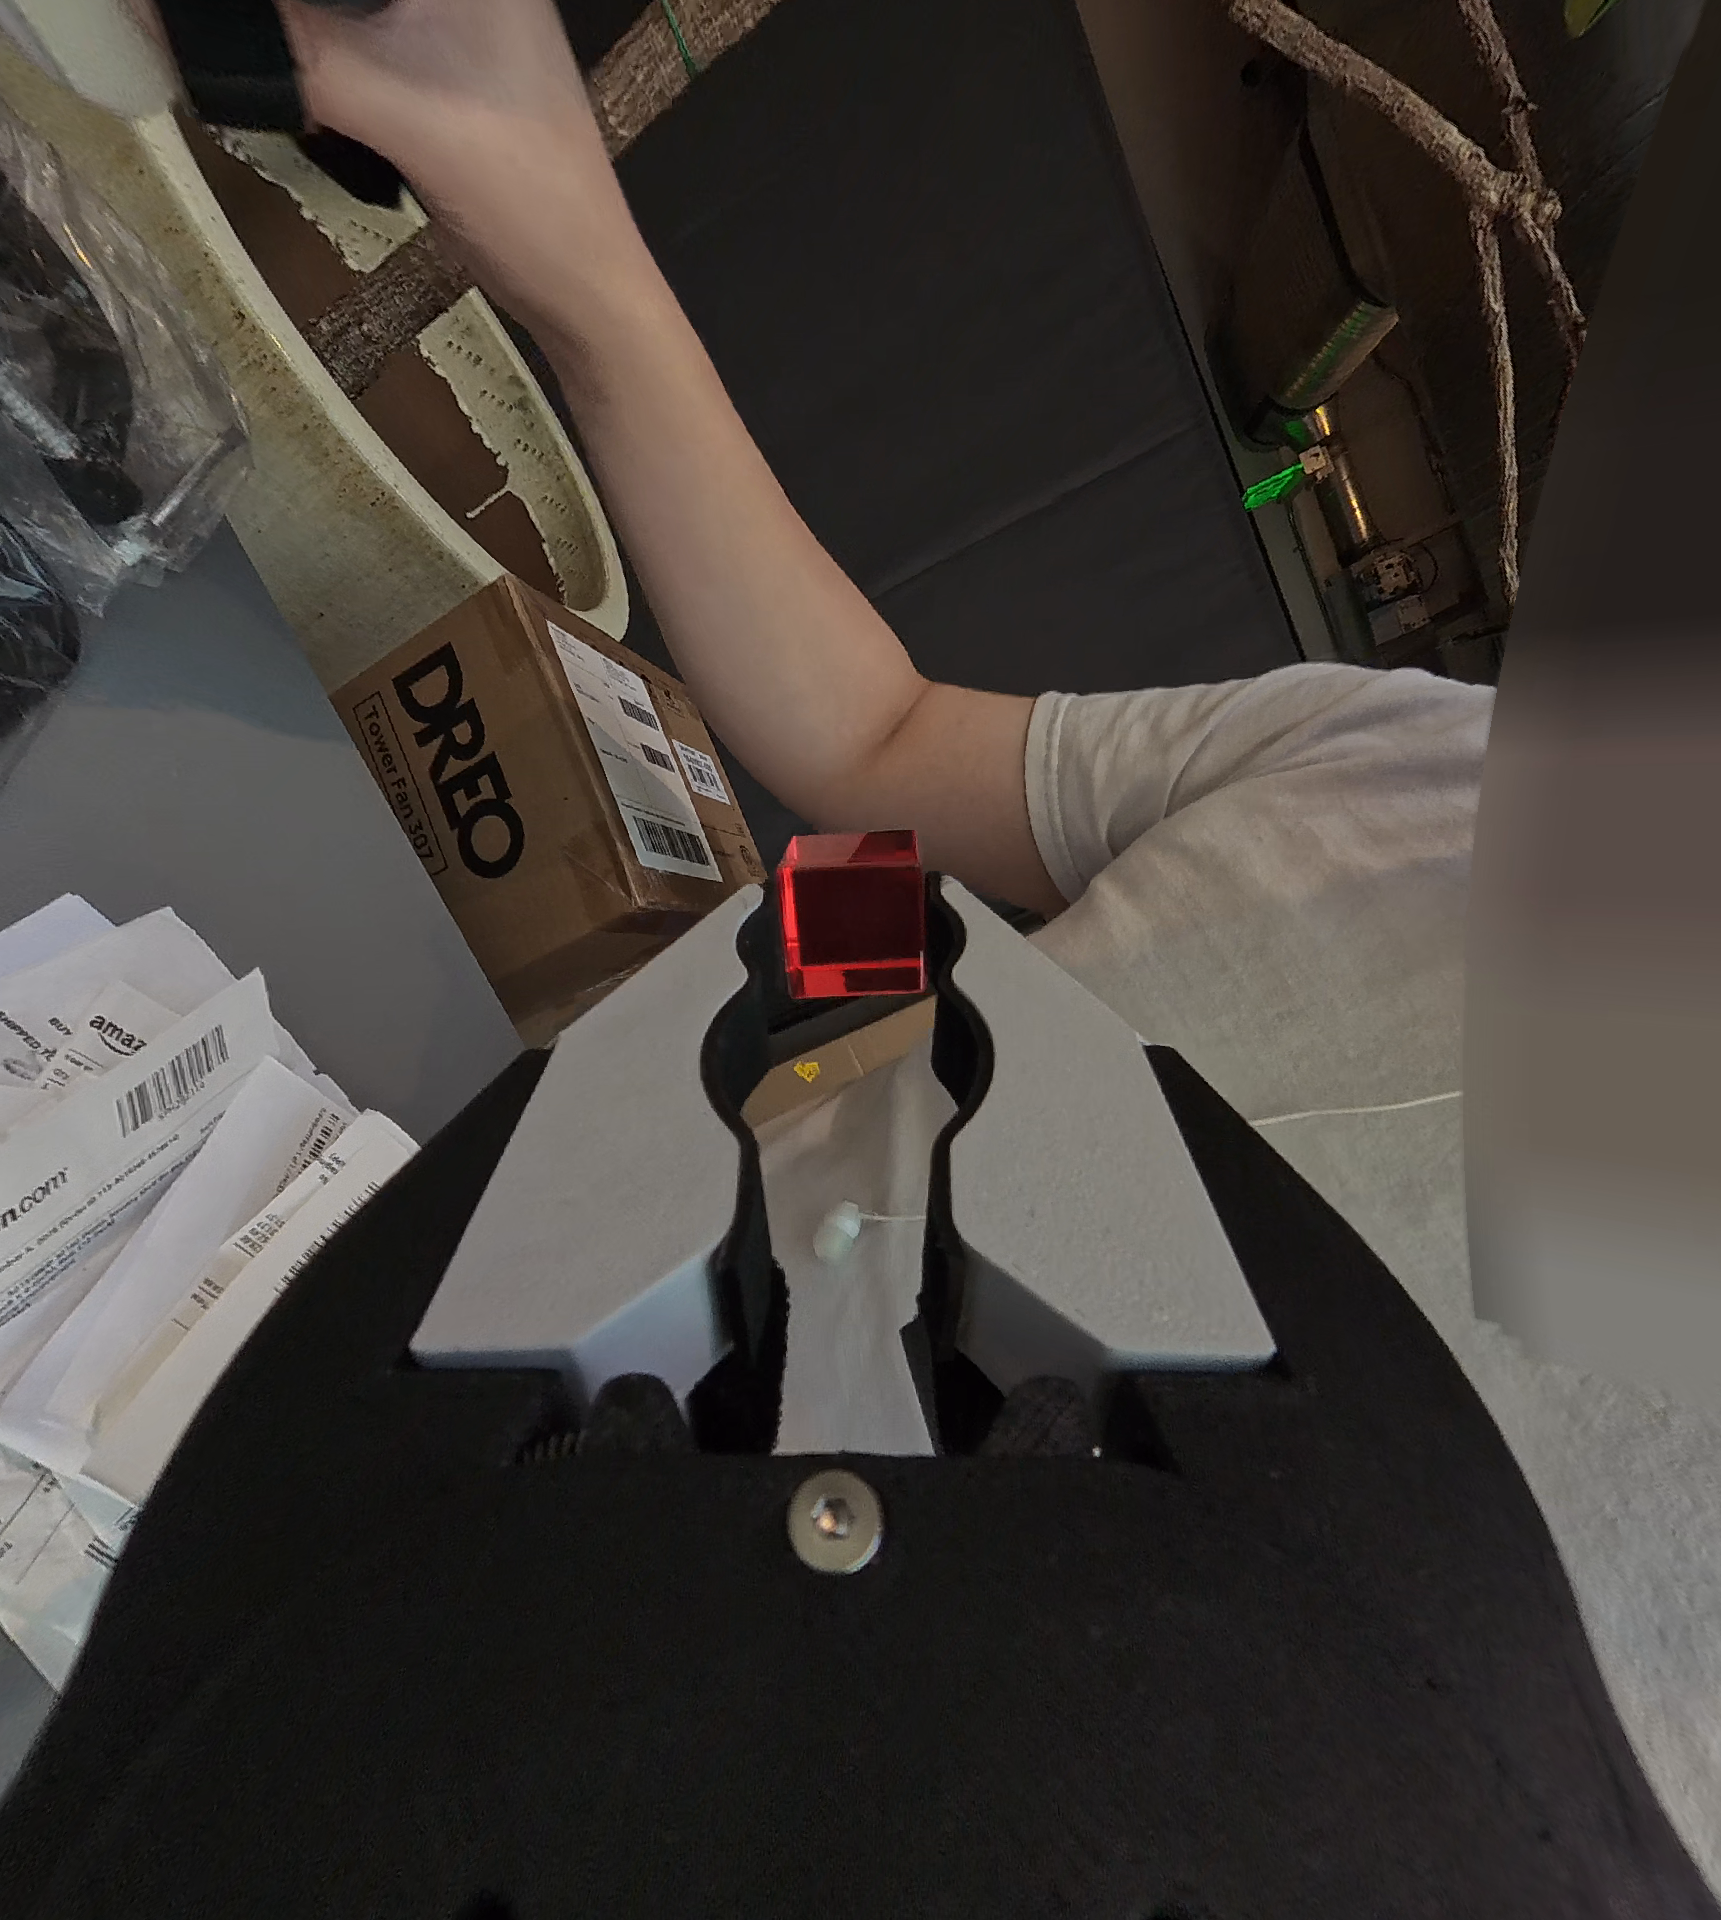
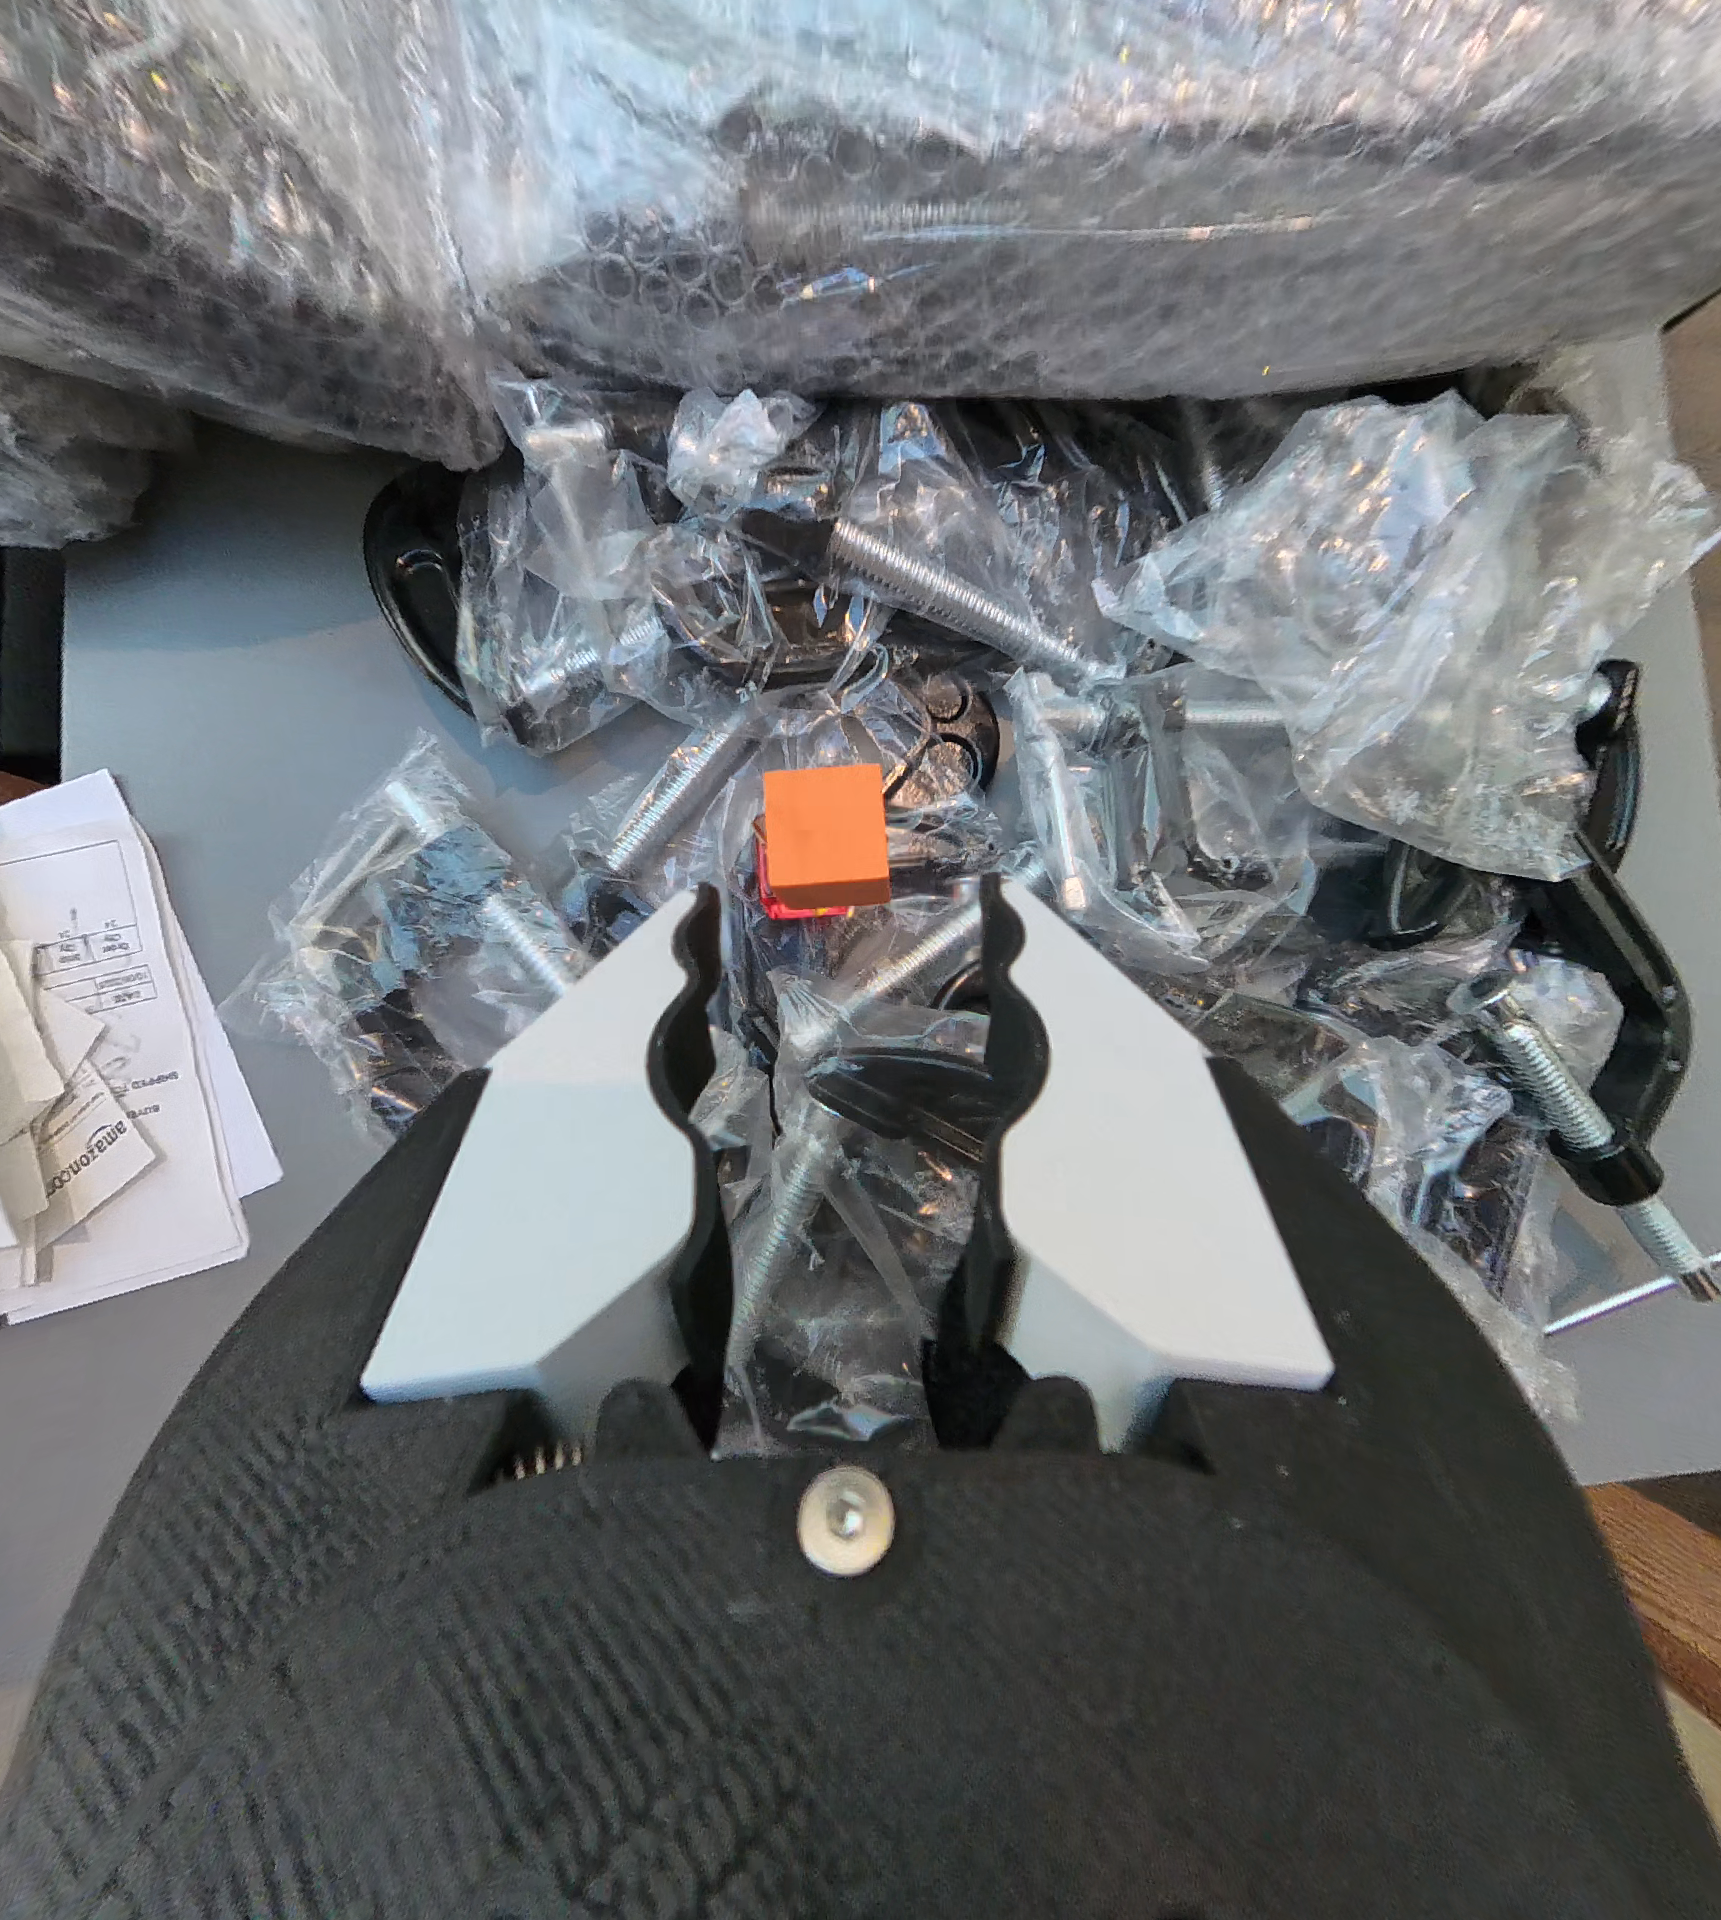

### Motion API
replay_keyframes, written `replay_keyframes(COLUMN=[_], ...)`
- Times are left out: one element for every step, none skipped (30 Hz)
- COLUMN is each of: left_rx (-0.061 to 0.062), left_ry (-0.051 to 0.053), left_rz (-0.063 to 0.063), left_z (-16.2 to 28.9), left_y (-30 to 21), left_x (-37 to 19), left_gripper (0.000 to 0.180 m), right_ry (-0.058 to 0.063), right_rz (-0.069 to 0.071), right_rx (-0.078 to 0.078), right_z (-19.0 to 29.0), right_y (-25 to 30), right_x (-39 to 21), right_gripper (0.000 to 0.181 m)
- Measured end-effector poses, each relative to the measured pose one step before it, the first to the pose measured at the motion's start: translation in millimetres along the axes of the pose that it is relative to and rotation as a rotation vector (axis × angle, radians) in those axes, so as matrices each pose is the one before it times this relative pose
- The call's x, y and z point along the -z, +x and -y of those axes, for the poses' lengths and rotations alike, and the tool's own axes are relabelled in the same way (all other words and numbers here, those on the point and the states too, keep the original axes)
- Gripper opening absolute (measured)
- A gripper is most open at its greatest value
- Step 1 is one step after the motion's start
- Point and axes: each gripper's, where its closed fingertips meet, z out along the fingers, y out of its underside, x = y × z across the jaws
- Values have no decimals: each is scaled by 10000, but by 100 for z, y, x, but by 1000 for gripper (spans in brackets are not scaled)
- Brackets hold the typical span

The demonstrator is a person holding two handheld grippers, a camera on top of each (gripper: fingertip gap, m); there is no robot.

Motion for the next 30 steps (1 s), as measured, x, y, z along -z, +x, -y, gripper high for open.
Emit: replay_keyframes(left_rx=[10, 25, 50, 82, 115, 145, 169, 163, 123, 72, 31, 22, 47, 63, 52, 37, 6, -35, -6, -69, -94, -25, -28, -130, -200, -193, -140, -65, -6, 17], left_ry=[122, 157, 192, 210, 211, 200, 161, 87, 27, 1, -72, -92, -55, -41, -32, -8, -9, -8, -6, 34, 79, 170, 230, 193, 121, 29, -49, -69, -61, -74], left_rz=[197, 327, 389, 342, 232, 133, 62, 37, 50, 66, 55, 17, -21, -56, -94, -92, 22, 0, -80, -146, -182, -88, 118, 218, 237, 232, 182, 96, -3, -67], left_z=[331, 405, 470, 515, 534, 524, 457, 330, 220, 119, 5, -61, -11, -4, 8, 35, 22, 29, 56, 121, 197, 332, 473, 428, 295, 127, -36, -107, -141, -201], left_y=[-255, -453, -573, -558, -444, -336, -265, -223, -195, -146, -70, 31, 106, 173, 230, 227, 42, 71, 138, 220, 253, 89, -200, -312, -268, -226, -150, -53, 79, 154], left_x=[24, 51, 62, 61, 25, -30, -92, -164, -220, -273, -316, -323, -285, -228, -169, -100, -48, -13, 0, 9, 36, 132, 256, 360, 380, 342, 260, 150, 78, 2], left_gripper=[24, 24, 24, 24, 25, 25, 25, 25, 25, 25, 25, 24, 24, 24, 25, 25, 25, 25, 25, 25, 26, 33, 46, 52, 51, 51, 51, 50, 49, 47], right_ry=[473, 677, 864, 917, 964, 995, 764, 436, 138, 7, 6, -106, -140, -140, -140, -224, -101, 98, 146, 236, 259, 156, 76, 138, 88, -102, -112, -52, -47, -123], right_rz=[-164, -498, -378, 164, 519, 813, 791, 551, 344, 30, -185, -213, -51, -212, -36, -72, -155, -80, -44, -4, 85, 23, -159, -450, -552, -562, -548, -447, -254, -253], right_rx=[164, 381, 705, 737, 520, 264, 83, 9, -65, 48, 172, 225, 168, 30, 35, 34, 58, -28, -101, -228, -378, -505, -529, -519, -614, -727, -668, -553, -358, -159], right_z=[629, 970, 1237, 1385, 1653, 1864, 1631, 1210, 813, 566, 464, 199, 25, -107, -236, -412, -215, 114, 159, 222, 170, -141, -446, -527, -675, -870, -738, -492, -354, -409], right_y=[-275, -178, -811, -1971, -2756, -3310, -3210, -2536, -1857, -1044, -444, -147, -199, 174, -35, 51, 154, 37, 25, 101, 198, 633, 1302, 2154, 2718, 2980, 2939, 2568, 1921, 1538], right_x=[1169, 1482, 1659, 1651, 1396, 970, 446, 10, -232, -253, -171, -102, -80, -67, -82, -63, 16, 68, 87, 105, 104, 57, 93, 124, 34, -208, -404, -560, -659, -702], right_gripper=[52, 60, 70, 70, 70, 71, 71, 71, 71, 71, 68, 63, 53, 42, 36, 28, 24, 24, 24, 24, 24, 24, 24, 23, 23, 23, 23, 23, 23, 24])
